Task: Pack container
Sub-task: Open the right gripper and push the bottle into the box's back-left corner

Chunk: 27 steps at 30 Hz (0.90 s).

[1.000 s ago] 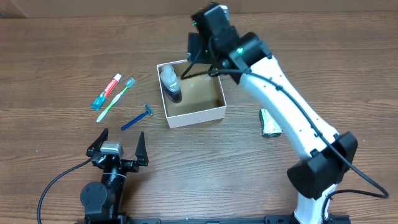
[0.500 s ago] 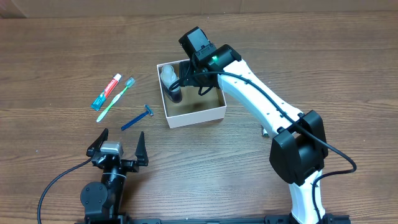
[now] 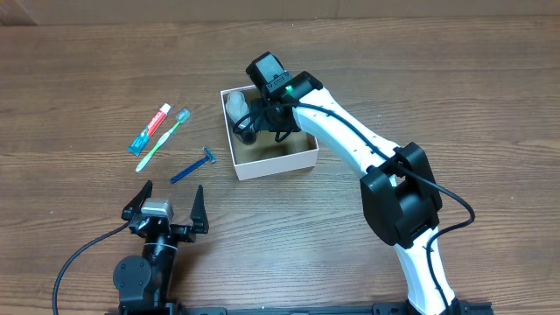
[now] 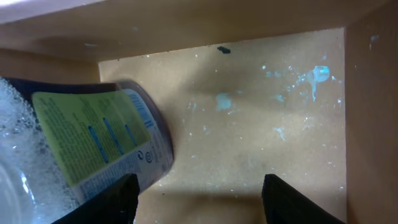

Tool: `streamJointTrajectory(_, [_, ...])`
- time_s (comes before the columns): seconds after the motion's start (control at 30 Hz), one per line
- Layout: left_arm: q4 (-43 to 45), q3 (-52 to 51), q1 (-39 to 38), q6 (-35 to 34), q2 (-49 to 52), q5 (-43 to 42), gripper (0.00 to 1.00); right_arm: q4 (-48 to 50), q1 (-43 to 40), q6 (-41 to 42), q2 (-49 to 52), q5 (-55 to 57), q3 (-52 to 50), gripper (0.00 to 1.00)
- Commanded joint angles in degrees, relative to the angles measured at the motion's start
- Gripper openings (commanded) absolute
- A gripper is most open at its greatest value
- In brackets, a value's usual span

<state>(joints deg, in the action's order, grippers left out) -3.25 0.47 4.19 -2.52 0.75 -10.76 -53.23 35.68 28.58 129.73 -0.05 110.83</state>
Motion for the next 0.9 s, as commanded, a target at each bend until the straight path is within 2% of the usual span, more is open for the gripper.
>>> streamJointTrajectory(0.0, [0.0,-0.2,0.4,1.3,-0.5,-0.5,1.00,0.6,0.6,2.2,-0.4,-1.8,0.0,0.63])
streamJointTrajectory(0.17, [0.0,-0.2,0.4,1.3,-0.5,-0.5,1.00,1.6,1.8,3.4,-0.4,-3.0,0.0,0.56])
streamJointTrajectory(0.4, [0.0,-0.2,0.4,1.3,-0.5,-0.5,1.00,2.2,2.6,4.5,-0.4,-4.3,0.0,0.55])
streamJointTrajectory(0.5, [0.0,-0.2,0.4,1.3,-0.5,-0.5,1.00,2.3,2.5,4.4,-0.4,-3.9,0.0,0.57])
streamJointTrajectory(0.57, [0.0,-0.2,0.4,1.3,-0.5,-0.5,1.00,2.5,2.0,4.3,-0.4,-3.8,0.0,0.63])
streamJointTrajectory(0.63, [0.0,-0.2,0.4,1.3,-0.5,-0.5,1.00,2.6,1.0,3.5,-0.4,-3.5,0.0,0.64])
streamJointTrajectory(0.77, [0.0,-0.2,0.4,1.3,-0.5,-0.5,1.00,2.3,-0.9,-3.3,-0.4,-3.5,0.0,0.66])
streamJointTrajectory(0.87, [0.0,-0.2,0.4,1.3,-0.5,-0.5,1.00,-0.6,-1.4,-4.9,-0.4,-0.4,0.2,0.68])
